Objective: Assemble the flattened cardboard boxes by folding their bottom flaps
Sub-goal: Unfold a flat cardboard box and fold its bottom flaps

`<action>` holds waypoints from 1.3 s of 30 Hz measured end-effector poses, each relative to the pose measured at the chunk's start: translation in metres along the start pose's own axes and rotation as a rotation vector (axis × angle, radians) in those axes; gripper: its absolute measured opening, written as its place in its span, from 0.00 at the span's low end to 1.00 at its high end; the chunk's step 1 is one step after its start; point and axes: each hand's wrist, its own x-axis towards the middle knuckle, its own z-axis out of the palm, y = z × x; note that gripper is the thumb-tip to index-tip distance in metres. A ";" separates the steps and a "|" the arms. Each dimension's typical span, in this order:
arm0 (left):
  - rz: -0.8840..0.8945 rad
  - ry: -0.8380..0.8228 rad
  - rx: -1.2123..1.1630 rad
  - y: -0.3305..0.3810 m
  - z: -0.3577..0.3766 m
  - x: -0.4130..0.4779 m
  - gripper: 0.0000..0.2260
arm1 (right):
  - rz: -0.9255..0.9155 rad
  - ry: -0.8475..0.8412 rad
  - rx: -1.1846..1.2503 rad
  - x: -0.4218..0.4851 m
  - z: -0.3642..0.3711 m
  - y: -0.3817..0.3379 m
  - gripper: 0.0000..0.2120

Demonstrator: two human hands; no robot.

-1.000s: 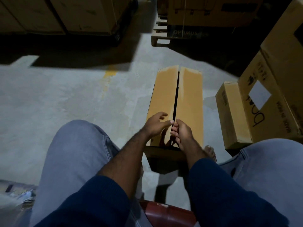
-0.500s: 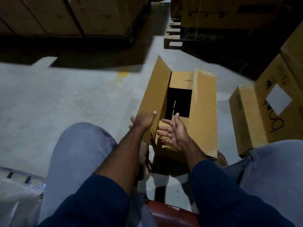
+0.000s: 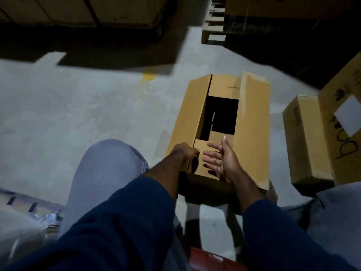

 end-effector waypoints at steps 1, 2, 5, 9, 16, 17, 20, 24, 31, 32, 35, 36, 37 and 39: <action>0.007 -0.008 0.017 0.003 0.002 0.004 0.29 | 0.003 0.010 0.015 0.003 -0.003 0.001 0.37; 0.007 -0.024 0.025 0.005 0.005 0.010 0.30 | 0.002 0.022 0.033 0.006 -0.007 0.001 0.37; 0.009 -0.038 0.010 0.005 0.013 0.023 0.30 | -0.015 0.039 0.068 0.014 -0.010 0.003 0.36; 0.061 0.045 0.045 0.003 0.018 0.029 0.20 | -0.026 0.044 0.048 0.021 0.000 0.003 0.34; 0.199 0.048 0.351 0.002 0.021 0.027 0.10 | -0.059 0.056 -0.066 0.022 0.013 0.004 0.32; 0.220 0.054 0.344 0.001 0.021 0.024 0.09 | -0.062 0.062 -0.072 0.021 0.014 0.004 0.31; 0.236 0.057 0.312 -0.008 0.026 0.014 0.06 | -0.070 0.086 -0.085 0.019 0.013 0.001 0.30; 0.188 0.040 0.335 -0.021 0.039 -0.002 0.08 | -0.060 0.115 -0.097 0.021 0.011 -0.003 0.28; 0.175 0.210 0.399 0.011 0.013 0.017 0.20 | 0.005 0.123 -0.138 0.038 -0.001 -0.012 0.26; 0.186 0.218 0.407 0.017 0.009 0.022 0.20 | 0.005 0.128 -0.154 0.044 -0.005 -0.016 0.26; 0.228 0.229 0.455 0.032 0.004 0.033 0.18 | -0.041 0.155 -0.263 0.064 -0.011 -0.030 0.22; 0.235 0.229 0.463 0.035 0.004 0.038 0.18 | -0.059 0.164 -0.311 0.071 -0.011 -0.035 0.21; 0.236 0.225 0.464 0.037 0.004 0.043 0.17 | -0.081 0.166 -0.387 0.079 -0.010 -0.041 0.21; 0.224 0.191 0.451 0.040 0.005 0.056 0.15 | -0.148 0.156 -0.603 0.098 -0.005 -0.049 0.24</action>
